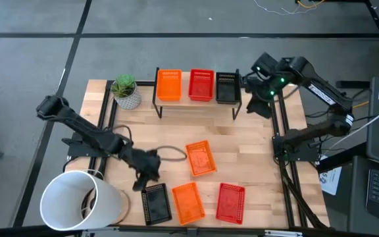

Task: Stack baskets on shelf by color
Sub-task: Move the black bin to the center of the table

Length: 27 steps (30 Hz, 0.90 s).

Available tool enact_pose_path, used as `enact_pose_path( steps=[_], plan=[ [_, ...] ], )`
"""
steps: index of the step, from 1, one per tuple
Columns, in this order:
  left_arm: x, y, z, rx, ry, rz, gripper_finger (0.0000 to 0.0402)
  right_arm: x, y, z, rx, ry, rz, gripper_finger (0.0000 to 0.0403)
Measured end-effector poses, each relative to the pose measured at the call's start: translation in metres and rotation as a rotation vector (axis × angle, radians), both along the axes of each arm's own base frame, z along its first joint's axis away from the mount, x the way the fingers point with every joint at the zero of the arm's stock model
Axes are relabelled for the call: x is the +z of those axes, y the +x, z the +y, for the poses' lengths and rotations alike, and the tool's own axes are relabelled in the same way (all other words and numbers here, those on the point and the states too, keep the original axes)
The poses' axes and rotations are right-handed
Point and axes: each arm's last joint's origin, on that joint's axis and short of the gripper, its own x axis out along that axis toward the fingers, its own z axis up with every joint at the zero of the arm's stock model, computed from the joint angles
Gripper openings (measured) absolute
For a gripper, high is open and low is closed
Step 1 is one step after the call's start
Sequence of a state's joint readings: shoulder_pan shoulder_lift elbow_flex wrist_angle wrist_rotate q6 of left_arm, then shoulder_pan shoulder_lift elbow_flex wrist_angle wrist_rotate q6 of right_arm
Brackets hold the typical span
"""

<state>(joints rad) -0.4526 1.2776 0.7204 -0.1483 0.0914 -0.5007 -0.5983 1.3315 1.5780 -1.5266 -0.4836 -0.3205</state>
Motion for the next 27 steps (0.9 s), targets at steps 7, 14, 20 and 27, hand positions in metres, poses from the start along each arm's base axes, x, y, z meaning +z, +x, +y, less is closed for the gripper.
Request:
enact_pose_path(
  steps=[7, 14, 20, 27],
  plan=[
    [-0.019, 0.012, -0.036, -0.020, -0.193, 0.033, 0.0069, -0.022, -0.013, 0.011, 0.005, -0.015, -0.019, 0.0107],
    [-0.058, 0.019, -0.054, 0.065, -0.246, 0.212, 0.0069, -0.038, -0.011, 0.009, 0.008, -0.014, -0.014, 0.0107],
    [-0.077, 0.031, -0.035, 0.138, -0.152, 0.238, 0.0059, -0.046, -0.010, 0.008, 0.027, -0.021, -0.014, 0.0107],
    [-0.079, 0.045, 0.020, 0.110, 0.085, 0.204, 0.0042, -0.046, -0.009, 0.008, 0.027, -0.027, -0.023, 0.0107]
  ],
)
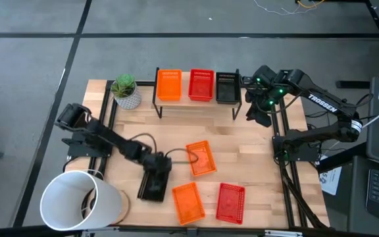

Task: Stack baskets on shelf by color
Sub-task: Move the black bin to the center of the table, then stack the top orange bin on top of the orange bin on the shelf

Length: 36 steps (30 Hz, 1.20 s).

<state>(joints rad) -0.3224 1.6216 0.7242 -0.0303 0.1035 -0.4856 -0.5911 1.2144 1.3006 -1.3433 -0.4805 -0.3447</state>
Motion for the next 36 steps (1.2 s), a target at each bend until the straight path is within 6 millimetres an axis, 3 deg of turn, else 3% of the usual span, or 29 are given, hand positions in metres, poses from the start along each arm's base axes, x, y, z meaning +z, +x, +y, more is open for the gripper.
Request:
enact_pose_path(
  steps=[8, 11, 14, 17, 21, 30, 36],
  plan=[
    [0.021, 0.023, 0.067, 0.098, 0.410, -0.038, 0.0039, 0.001, 0.002, -0.001, -0.004, -0.014, -0.025, 0.0107],
    [0.035, 0.033, 0.083, 0.139, 0.450, -0.046, 0.0039, 0.001, 0.003, -0.002, -0.018, -0.011, -0.030, 0.0107],
    [0.055, 0.036, 0.087, 0.121, 0.426, 0.014, 0.0039, 0.001, 0.003, -0.002, -0.019, -0.010, -0.030, 0.0107],
    [0.087, 0.039, 0.079, 0.076, 0.324, 0.063, 0.0041, 0.001, 0.003, -0.002, -0.019, -0.010, -0.030, 0.0107],
    [0.104, 0.033, 0.058, 0.043, 0.213, 0.187, 0.0042, 0.001, 0.003, -0.002, -0.019, -0.012, -0.033, 0.0107],
    [0.099, 0.004, 0.006, -0.019, 0.242, 0.375, 0.0042, 0.002, 0.005, -0.003, -0.019, -0.015, -0.050, 0.0107],
    [0.100, -0.001, -0.017, -0.020, 0.283, 0.326, 0.0042, 0.006, 0.021, 0.011, -0.011, 0.008, -0.108, 0.0107]
  ],
)
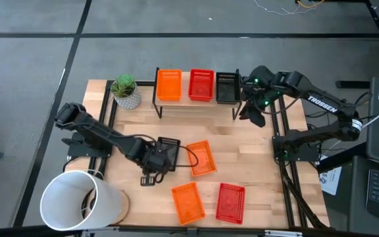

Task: Stack baskets on shelf by color
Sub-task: Stack the top orange bin on top of the orange bin on the shelf

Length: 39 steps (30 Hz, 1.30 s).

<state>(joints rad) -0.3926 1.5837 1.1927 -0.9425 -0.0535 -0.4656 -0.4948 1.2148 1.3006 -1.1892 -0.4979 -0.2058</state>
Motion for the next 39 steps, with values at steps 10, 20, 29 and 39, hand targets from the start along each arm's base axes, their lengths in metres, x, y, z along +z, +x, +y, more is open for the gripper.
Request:
enact_pose_path(
  steps=[10, 20, 29, 39],
  plan=[
    [0.000, -0.002, -0.009, -0.025, 0.017, -0.025, 0.0043, -0.004, 0.021, 0.061, 0.121, -0.123, 0.069, 0.0106],
    [0.010, -0.019, 0.002, -0.084, 0.147, 0.038, 0.0043, -0.065, 0.050, 0.111, 0.223, -0.174, -0.111, 0.0106],
    [0.072, -0.058, 0.037, 0.028, 0.201, -0.227, 0.0043, -0.100, 0.063, 0.146, 0.226, -0.242, -0.105, 0.0106],
    [0.087, -0.011, 0.026, -0.013, 0.156, -0.639, 0.0043, -0.121, 0.075, 0.153, 0.236, -0.263, 0.002, 0.0106]
  ],
)
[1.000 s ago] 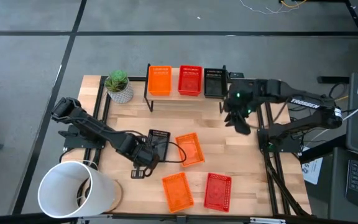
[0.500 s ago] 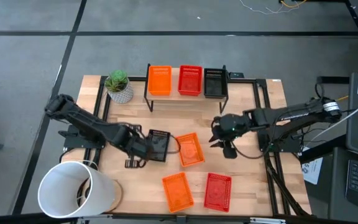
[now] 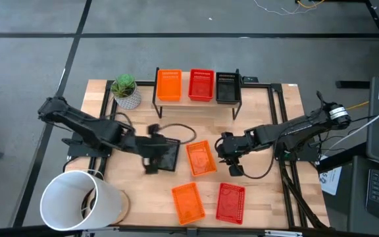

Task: Stack baskets on shelf by color
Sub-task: Stack the top orange bin on top of the orange bin on the shelf

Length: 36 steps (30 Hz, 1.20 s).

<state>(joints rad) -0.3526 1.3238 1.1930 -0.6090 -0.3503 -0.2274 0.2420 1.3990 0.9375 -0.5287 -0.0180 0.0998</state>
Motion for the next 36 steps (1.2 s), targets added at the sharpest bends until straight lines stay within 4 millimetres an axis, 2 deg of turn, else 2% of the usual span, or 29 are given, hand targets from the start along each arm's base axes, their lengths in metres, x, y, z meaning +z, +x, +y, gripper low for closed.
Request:
enact_pose_path(
  steps=[4, 8, 14, 18, 22, 25, 32, 36],
  plan=[
    [-0.006, 0.035, -0.007, -0.095, 0.112, -0.147, 0.0043, 0.004, -0.011, -0.005, -0.038, -0.076, 0.046, 0.0106],
    [-0.022, 0.065, -0.011, -0.132, 0.174, -0.214, 0.0043, 0.014, -0.034, -0.013, -0.080, -0.172, 0.118, 0.0106],
    [-0.053, 0.093, -0.001, -0.055, -0.024, -0.178, 0.0051, 0.040, -0.075, -0.026, -0.214, -0.211, 0.116, 0.0106],
    [-0.062, 0.113, 0.002, -0.053, -0.110, -0.149, 0.0085, 0.058, -0.092, -0.032, -0.287, -0.170, 0.011, 0.0106],
    [-0.071, 0.132, -0.005, -0.072, -0.164, -0.129, 0.0128, 0.068, -0.104, -0.035, -0.333, -0.148, -0.057, 0.0106],
    [-0.086, 0.142, -0.013, -0.066, -0.176, -0.082, 0.0144, 0.072, -0.110, -0.038, -0.368, -0.159, -0.093, 0.0106],
    [-0.132, 0.154, -0.031, -0.040, -0.213, 0.029, 0.0144, 0.073, -0.112, -0.039, -0.376, -0.168, -0.101, 0.0107],
    [-0.145, 0.155, -0.037, -0.023, -0.210, 0.057, 0.0144, 0.073, -0.113, -0.039, -0.375, -0.169, -0.097, 0.0107]
  ],
)
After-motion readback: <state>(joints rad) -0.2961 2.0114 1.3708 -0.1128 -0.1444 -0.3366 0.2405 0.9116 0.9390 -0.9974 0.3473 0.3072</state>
